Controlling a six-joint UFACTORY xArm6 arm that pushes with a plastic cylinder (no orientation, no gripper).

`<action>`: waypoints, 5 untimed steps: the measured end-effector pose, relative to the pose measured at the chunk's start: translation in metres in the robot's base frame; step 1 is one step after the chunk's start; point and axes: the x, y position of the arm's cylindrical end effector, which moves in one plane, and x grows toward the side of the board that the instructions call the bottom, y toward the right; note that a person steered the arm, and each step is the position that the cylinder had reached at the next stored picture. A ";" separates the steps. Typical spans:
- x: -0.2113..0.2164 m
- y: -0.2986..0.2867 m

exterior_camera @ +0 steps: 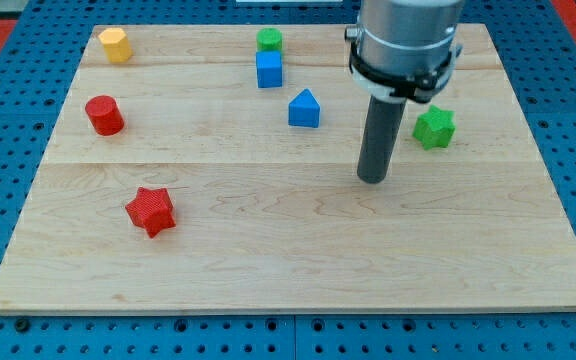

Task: Place the blue block to the bottom left

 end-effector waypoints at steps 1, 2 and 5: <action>-0.047 0.032; -0.101 0.027; -0.185 -0.070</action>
